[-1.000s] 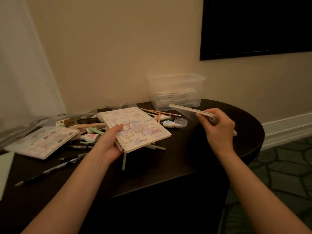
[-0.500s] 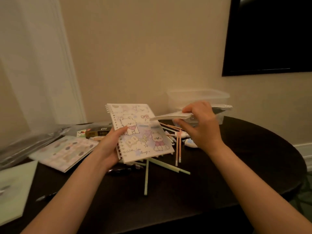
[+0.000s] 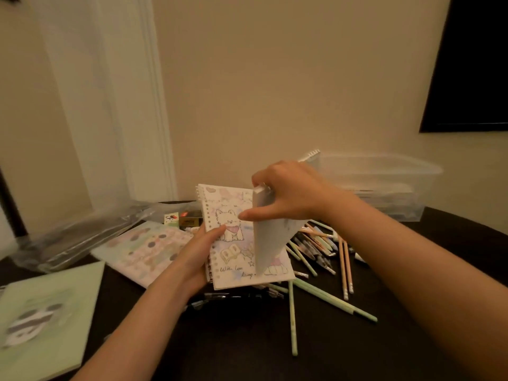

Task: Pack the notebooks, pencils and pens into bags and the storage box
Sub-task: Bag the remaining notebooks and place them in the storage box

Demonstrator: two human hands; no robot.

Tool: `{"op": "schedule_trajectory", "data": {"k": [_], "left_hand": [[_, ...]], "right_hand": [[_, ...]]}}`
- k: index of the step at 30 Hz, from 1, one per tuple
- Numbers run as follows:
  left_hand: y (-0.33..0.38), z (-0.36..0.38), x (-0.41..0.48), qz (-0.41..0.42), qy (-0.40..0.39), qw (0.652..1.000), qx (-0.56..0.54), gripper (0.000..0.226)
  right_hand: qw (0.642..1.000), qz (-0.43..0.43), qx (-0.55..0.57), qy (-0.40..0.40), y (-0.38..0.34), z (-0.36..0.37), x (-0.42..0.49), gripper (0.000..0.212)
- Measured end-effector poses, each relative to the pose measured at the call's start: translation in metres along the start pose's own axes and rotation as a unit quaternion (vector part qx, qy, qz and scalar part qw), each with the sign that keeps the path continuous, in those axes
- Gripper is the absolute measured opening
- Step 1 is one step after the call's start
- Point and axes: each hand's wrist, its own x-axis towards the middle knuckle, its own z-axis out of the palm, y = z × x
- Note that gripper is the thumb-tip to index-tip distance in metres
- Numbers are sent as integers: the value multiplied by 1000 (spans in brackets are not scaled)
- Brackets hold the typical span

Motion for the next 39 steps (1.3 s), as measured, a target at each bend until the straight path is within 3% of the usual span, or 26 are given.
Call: {"op": "schedule_trajectory", "data": {"k": [8,11,17,22,27,31,34,37,39], "left_hand": [[-11,-14,4,-23,-86,995,-53,39],[-12,-15,4,-16,-92,994,-65,36],[-6,-19,1,-27,-88,983,-160,44],[-9,-25,7,-15,-100,967,-233,64],[-4,-26,1,4,-125,979,-163,50],[-5,-28,-1,25,-78,991,-104,41],[-4,-30,-5,59,-66,992,-87,39],[-1,-30,-13,85,-81,992,-55,42],[-1,-30,-18,94,-97,990,-37,46]], "right_hand": [[995,-102,20,8,-30,31,20,54],[986,-147,81,21,-42,47,22,34],[981,-141,133,22,-52,74,17,44],[955,-54,291,14,-55,77,16,66],[929,-21,364,58,-55,76,16,45],[945,39,283,162,-40,75,13,38],[950,184,168,186,-17,74,1,44],[901,311,274,127,-1,74,-16,53],[815,373,428,115,0,73,-25,53]]}}
